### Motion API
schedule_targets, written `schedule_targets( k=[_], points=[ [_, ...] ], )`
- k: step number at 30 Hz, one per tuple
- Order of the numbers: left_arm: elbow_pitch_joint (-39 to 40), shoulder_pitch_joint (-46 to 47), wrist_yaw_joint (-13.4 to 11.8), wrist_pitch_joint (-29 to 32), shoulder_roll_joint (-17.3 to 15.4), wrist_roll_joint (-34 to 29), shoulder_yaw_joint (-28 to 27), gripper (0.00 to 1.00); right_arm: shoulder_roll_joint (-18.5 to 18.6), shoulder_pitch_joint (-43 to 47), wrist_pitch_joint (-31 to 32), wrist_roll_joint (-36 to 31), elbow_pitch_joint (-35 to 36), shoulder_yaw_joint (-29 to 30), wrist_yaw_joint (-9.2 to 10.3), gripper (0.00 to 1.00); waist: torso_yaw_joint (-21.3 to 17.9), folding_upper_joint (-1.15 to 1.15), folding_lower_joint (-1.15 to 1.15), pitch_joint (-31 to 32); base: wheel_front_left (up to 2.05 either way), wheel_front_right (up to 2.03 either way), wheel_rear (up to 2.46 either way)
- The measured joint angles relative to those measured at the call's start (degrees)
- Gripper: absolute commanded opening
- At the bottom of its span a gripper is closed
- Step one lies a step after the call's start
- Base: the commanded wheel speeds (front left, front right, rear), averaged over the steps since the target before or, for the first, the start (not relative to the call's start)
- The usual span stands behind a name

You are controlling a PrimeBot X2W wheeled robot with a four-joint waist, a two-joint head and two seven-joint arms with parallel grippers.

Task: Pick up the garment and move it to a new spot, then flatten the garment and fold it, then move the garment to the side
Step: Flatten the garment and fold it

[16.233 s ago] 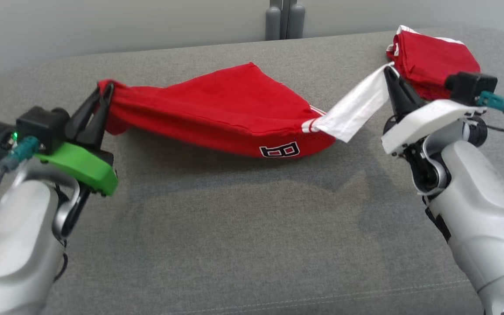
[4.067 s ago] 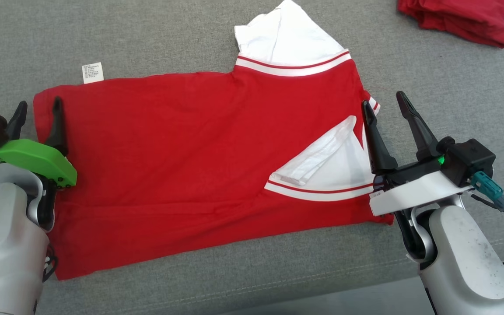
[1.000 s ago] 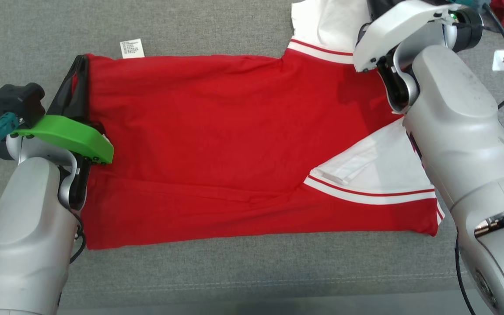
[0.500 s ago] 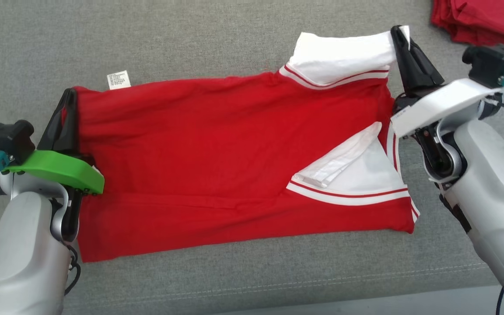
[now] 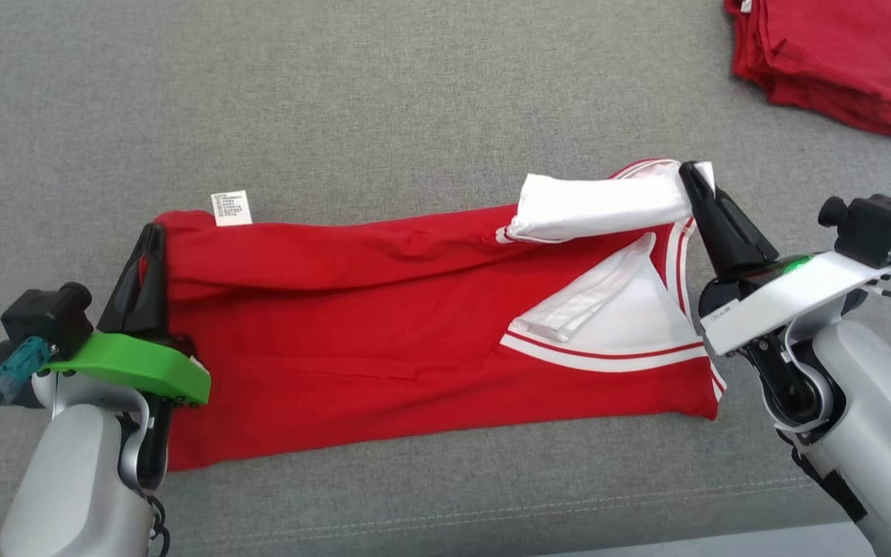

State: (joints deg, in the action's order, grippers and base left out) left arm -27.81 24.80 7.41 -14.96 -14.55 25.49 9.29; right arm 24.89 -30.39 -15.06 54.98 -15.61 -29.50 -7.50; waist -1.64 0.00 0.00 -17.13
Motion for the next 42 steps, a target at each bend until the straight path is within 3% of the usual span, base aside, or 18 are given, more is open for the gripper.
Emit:
schedule_targets(
  k=[21,22,23,24,25,42],
  points=[
    [2.12,-8.67,0.00,-0.01,3.43,-0.03,-1.05,0.00,2.38,6.67,0.00,1.83,-0.26,-4.03,0.00,0.00,1.09,0.00,0.00,3.68,0.00,0.00,0.00],
    [1.99,-8.93,0.00,0.00,3.56,-0.05,-1.14,0.06,2.46,6.70,0.00,1.83,-0.36,-4.23,0.00,0.00,1.07,0.00,0.00,3.83,0.00,0.00,0.00],
    [1.98,-9.14,0.00,-0.01,3.72,-0.10,-1.21,0.44,2.46,6.77,0.00,1.85,-0.37,-4.37,0.00,0.00,1.03,0.00,0.00,3.98,0.00,0.00,0.00],
    [1.98,-9.35,0.00,-0.01,3.90,-0.22,-1.41,0.96,2.46,6.86,0.00,1.85,-0.37,-4.58,0.00,0.00,0.99,0.00,0.00,4.12,0.00,0.00,0.00],
    [2.15,-9.64,0.00,0.00,4.11,-0.48,-1.93,1.00,2.48,7.00,0.00,1.85,-0.37,-4.75,0.00,0.00,0.97,0.00,0.00,4.25,0.00,0.00,0.00],
    [6.60,-16.38,0.00,-0.01,7.44,-3.53,-7.72,1.00,5.08,11.46,0.00,2.48,-2.12,-7.99,0.00,0.00,2.34,0.00,0.00,7.50,0.00,0.00,0.00]
  ],
)
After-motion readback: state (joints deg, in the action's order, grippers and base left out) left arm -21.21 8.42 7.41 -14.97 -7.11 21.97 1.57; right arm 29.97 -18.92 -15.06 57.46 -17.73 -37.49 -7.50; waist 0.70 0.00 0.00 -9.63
